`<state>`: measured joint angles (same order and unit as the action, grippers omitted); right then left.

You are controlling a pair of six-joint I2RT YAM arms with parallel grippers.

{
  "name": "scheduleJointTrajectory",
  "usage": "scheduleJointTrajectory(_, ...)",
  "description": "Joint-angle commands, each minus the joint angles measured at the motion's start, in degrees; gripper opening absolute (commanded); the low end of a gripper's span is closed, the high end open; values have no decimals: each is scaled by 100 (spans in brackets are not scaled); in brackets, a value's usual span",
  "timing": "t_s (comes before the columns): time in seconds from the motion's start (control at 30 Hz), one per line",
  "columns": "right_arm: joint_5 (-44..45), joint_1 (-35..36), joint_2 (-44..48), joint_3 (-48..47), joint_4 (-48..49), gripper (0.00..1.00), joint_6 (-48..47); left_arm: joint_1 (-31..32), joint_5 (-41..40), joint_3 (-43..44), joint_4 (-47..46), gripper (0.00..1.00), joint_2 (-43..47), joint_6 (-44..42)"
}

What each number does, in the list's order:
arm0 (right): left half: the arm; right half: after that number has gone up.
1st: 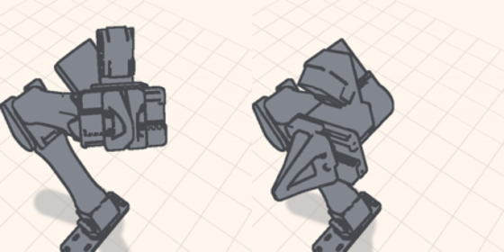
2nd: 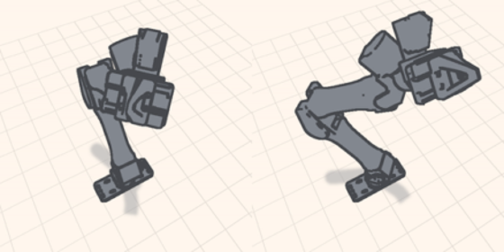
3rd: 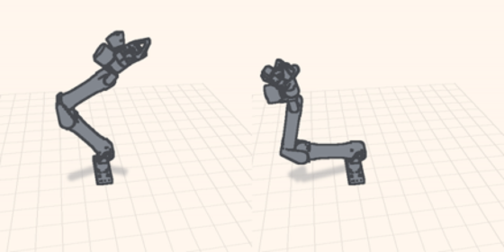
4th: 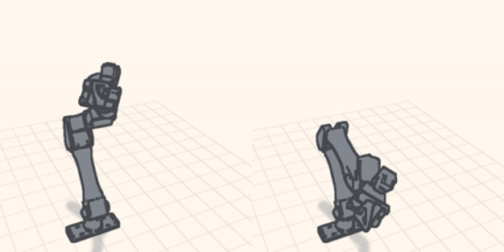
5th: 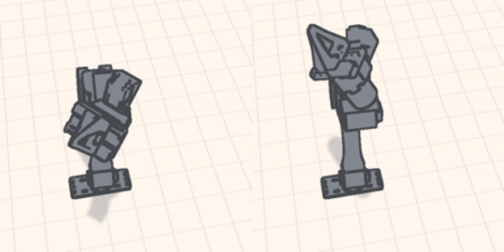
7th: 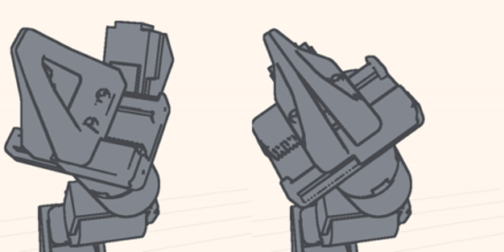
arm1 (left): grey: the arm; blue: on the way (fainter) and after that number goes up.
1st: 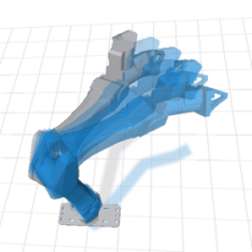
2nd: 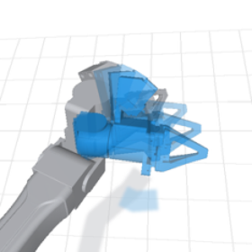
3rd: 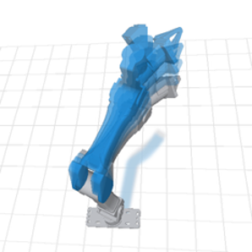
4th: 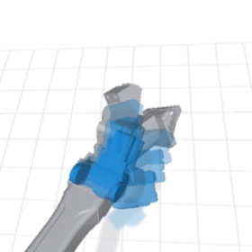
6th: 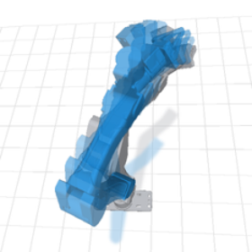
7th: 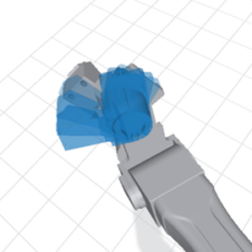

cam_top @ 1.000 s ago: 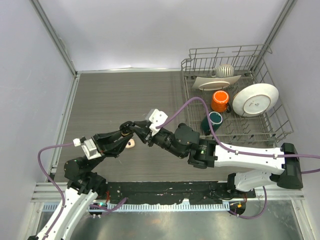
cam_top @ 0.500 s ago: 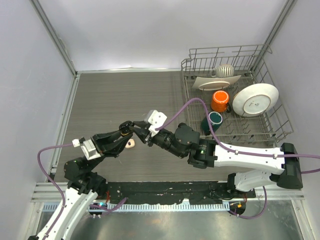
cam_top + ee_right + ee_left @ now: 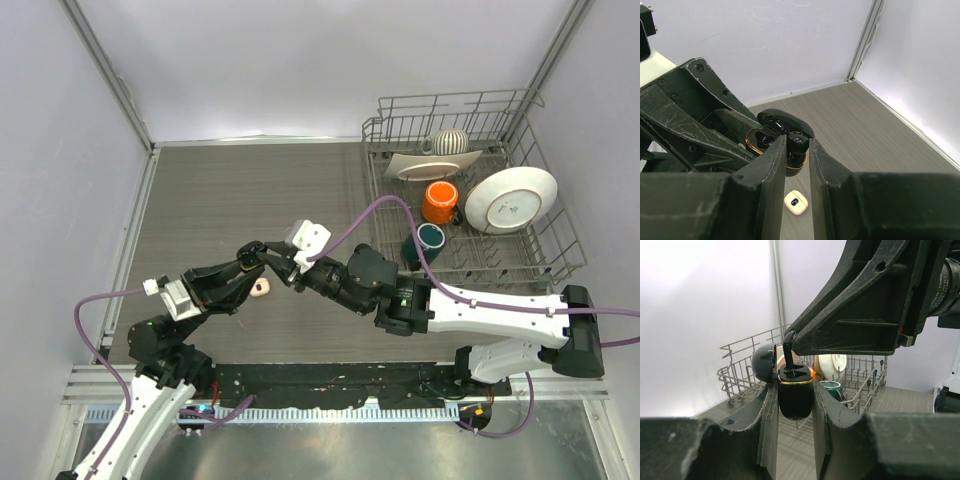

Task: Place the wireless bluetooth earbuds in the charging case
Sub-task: Place the earbud in the charging case.

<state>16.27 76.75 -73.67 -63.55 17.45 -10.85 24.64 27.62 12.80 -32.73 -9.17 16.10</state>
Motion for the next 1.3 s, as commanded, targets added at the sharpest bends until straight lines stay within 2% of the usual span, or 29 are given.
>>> scheduleJointTrajectory(0.0,-63,68,-69,-132,-198,2,-329,-12,-195,65,-462,0,29,-45)
scheduleJointTrajectory(0.3,-221,86,-121,-359,-655,2,-515,-12,-222,65,-471,0,-6,-72)
scheduleJointTrajectory(0.5,-221,94,-157,-413,-770,8,-453,-4,-222,65,-480,0,20,-63)
scheduleJointTrajectory(0.77,-230,95,-192,-501,-823,25,-330,-12,-222,65,-436,0,47,-72)
scheduleJointTrajectory(0.9,-247,94,-174,-509,-787,38,-277,-4,-230,56,-427,0,47,-72)
scheduleJointTrajectory(1.07,-318,94,-139,-509,-743,43,-207,-12,-213,56,-418,0,38,-80)
scheduleJointTrajectory(1.27,-248,95,-78,-492,-673,56,-146,-12,-222,65,-357,0,47,-89)
